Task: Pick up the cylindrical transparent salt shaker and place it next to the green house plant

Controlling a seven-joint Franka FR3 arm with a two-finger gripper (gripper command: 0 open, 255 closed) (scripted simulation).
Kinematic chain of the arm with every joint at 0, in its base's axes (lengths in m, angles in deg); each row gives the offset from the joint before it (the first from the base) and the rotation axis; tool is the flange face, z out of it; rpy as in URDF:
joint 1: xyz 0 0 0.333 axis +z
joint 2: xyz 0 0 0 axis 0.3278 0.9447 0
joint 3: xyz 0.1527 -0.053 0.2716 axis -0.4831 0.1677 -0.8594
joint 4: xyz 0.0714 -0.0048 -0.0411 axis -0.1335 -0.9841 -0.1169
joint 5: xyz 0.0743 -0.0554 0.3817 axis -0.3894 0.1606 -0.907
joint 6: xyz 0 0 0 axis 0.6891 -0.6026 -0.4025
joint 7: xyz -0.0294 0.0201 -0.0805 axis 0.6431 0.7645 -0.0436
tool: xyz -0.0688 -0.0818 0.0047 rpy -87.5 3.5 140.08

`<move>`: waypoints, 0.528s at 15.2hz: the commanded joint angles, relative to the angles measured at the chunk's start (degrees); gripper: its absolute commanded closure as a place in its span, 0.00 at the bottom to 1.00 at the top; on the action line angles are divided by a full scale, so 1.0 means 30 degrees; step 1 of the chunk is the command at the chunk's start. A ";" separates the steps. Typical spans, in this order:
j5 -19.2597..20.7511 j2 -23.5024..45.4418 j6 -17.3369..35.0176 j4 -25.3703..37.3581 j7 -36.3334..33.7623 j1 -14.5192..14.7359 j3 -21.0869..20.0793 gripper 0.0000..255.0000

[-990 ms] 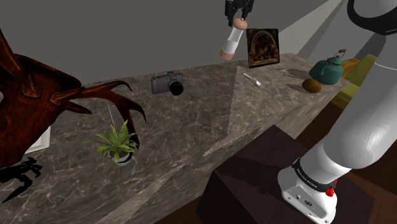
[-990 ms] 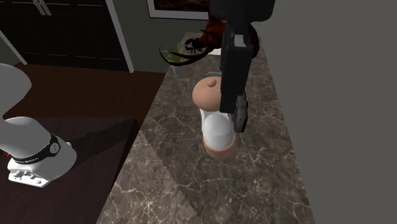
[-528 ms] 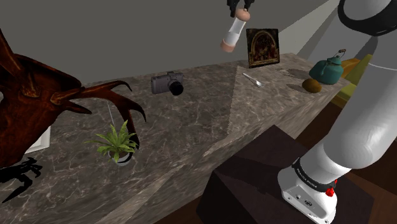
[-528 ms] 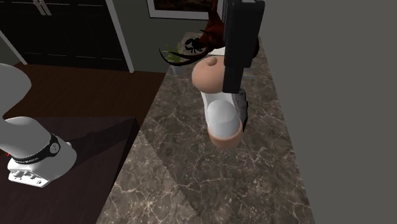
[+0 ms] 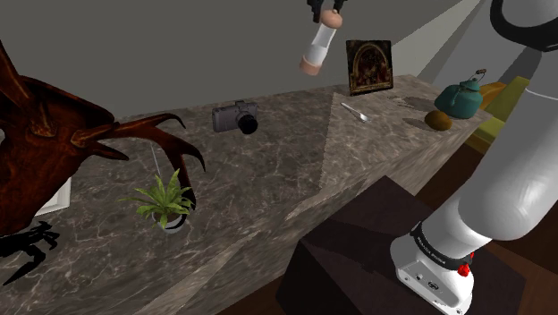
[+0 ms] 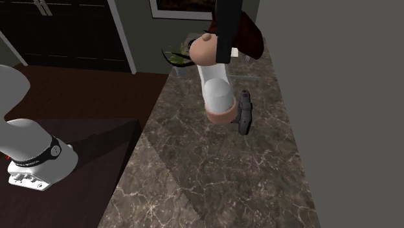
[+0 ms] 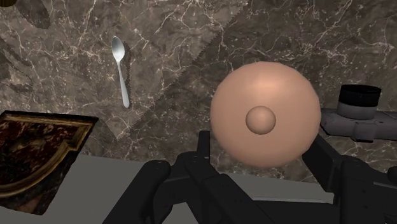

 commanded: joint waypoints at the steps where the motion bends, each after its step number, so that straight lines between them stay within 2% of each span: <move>1: 0.0037 -0.0541 0.0054 -0.0729 -0.0902 0.0548 -0.0323 1.00; 8: 0.0077 -0.1173 -0.0018 -0.1786 -0.4001 0.2394 -0.1560 1.00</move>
